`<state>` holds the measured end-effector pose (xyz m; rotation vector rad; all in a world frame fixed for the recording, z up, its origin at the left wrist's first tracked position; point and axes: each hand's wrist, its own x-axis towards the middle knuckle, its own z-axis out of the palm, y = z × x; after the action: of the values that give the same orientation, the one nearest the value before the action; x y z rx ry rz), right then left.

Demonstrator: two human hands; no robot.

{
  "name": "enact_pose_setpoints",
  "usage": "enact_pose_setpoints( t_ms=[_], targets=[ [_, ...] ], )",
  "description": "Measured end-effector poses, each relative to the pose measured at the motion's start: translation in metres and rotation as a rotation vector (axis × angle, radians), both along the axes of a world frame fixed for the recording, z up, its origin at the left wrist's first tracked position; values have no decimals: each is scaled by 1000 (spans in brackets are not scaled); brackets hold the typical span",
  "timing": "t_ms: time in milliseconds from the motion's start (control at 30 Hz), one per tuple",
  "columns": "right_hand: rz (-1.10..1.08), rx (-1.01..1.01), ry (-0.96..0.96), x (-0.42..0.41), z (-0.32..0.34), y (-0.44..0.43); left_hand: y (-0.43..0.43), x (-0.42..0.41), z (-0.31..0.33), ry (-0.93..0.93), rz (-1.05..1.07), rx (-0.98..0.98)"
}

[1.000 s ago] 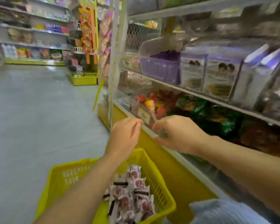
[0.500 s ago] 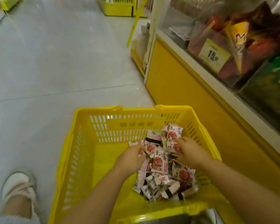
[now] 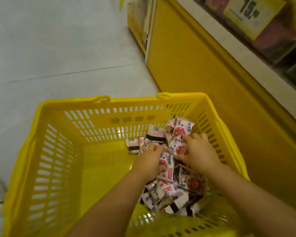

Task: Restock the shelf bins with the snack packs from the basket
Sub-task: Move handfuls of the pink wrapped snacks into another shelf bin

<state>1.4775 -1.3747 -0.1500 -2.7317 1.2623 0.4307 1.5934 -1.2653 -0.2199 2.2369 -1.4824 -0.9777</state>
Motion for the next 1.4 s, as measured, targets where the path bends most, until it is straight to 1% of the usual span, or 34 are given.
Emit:
enact_pose_setpoints(
  t_ms=[133,233,300,333,400,500,567,600,667,700,767,800,867,900,967,1000,1067,1133,1200,1400],
  targets=[
    [18,-31,55,1,7,2,-7,6,6,-164,-79,3],
    [23,47,18,2,15,1,-8,8,11,-152,-81,-38],
    [-11,148,-28,3,25,-2,-4,7,13,-78,-41,-63],
    [-34,200,-57,4,29,-5,-1,7,14,16,7,-67],
    [-102,334,-192,7,37,-12,4,13,18,287,167,-68],
    [-144,623,-423,11,45,-17,13,34,28,721,460,-69],
    [-144,866,-511,14,45,-9,18,46,35,1024,600,-52],
    [-153,953,-537,16,43,-3,20,49,38,1161,642,-54],
    [-140,990,-592,22,36,12,24,50,43,1347,653,-66],
    [-121,959,-629,25,32,18,26,49,44,1371,624,-71],
    [-73,838,-663,26,25,25,28,46,45,1299,556,-79],
    [-64,780,-645,25,25,24,28,46,44,1241,539,-83],
    [-93,723,-531,17,26,15,28,47,39,1132,569,-70],
    [-71,690,-399,12,28,11,29,49,36,1071,595,-50],
    [123,569,-16,3,27,6,34,52,29,922,611,7],
    [217,530,139,0,25,7,37,53,26,866,596,35],
    [295,471,362,-6,19,12,41,54,20,827,582,67],
    [367,364,508,-11,13,15,43,53,18,822,596,63],
    [414,296,542,-14,10,17,42,52,17,818,623,42],
    [327,304,376,-5,23,11,39,50,19,856,686,-28]
  ],
)
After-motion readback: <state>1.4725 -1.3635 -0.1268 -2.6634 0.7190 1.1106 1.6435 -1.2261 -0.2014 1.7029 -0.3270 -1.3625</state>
